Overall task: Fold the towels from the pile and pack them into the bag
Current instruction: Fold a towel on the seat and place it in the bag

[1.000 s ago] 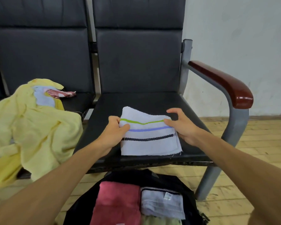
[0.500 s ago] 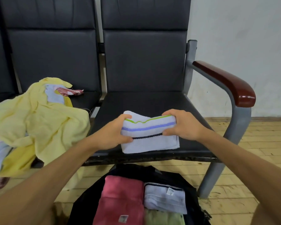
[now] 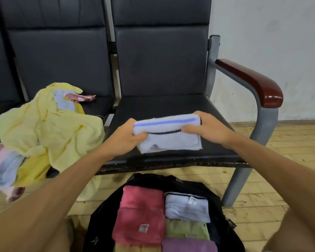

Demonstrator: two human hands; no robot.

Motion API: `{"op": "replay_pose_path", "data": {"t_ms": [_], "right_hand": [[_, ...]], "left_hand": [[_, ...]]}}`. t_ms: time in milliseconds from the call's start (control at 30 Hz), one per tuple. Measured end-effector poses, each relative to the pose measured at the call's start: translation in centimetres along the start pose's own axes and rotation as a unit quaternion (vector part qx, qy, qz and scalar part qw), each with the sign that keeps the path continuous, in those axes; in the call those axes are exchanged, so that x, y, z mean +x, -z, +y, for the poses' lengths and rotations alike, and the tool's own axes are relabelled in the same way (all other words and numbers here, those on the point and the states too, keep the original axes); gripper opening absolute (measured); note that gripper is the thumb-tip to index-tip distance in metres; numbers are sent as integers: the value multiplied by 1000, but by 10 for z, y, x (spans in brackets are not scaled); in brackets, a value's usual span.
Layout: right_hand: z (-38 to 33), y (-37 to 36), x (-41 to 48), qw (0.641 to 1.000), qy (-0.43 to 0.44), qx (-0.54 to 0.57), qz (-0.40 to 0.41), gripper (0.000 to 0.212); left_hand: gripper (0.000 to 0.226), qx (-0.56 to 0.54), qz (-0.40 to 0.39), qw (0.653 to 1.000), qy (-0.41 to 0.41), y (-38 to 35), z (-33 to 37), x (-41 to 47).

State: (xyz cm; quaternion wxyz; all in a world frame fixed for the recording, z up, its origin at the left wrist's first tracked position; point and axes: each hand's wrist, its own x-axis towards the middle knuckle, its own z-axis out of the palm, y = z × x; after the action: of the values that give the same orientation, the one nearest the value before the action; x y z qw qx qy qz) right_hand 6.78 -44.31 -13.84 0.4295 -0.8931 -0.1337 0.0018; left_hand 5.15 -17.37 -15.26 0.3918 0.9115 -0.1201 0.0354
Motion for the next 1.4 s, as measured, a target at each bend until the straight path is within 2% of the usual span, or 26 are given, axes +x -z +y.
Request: {"op": "replay_pose_path", "data": {"t_ms": [100,167,233,400,567,700,800,967,1100,1200,1267,1400], "right_hand": [[-6,-3,-8,992,-39,112,-30,36],[-7,-5,-13,981,-53,175,-60,39],[-4,-8,-20,969,-63,226,-78,39],[15,-11,-52,939,-128,297,-115,35],[47,-9,-85,902,-221,307,-209,43],[86,-24,-97,884,-321,265,-212,64],[117,-45,-102,864,-407,242,-172,51],[169,-95,-113,824,-504,240,-95,25],[205,-132,-122,821,-533,197,-59,25],[223,-156,-128,811,-553,188,-39,29],[236,-174,-131,800,-576,163,-37,30],[255,-197,-136,815,-575,2,-74,37]], "left_hand": [[14,-143,21,989,42,2,7,-9],[16,-252,25,963,92,-3,12,-13],[27,-321,31,933,159,-9,15,-19],[28,-426,-80,880,195,-27,15,-48],[29,-355,-199,895,181,-50,-2,-72],[32,-289,-265,899,194,-96,-28,-79],[32,-259,-292,895,217,-136,-50,-82],[35,-226,-265,895,279,-197,-86,-85],[22,-146,-227,912,308,-234,-113,-89],[27,-45,-237,920,309,-253,-125,-91],[27,-18,-239,920,310,-263,-131,-94],[26,-6,-254,917,309,-285,-149,-102]]}}
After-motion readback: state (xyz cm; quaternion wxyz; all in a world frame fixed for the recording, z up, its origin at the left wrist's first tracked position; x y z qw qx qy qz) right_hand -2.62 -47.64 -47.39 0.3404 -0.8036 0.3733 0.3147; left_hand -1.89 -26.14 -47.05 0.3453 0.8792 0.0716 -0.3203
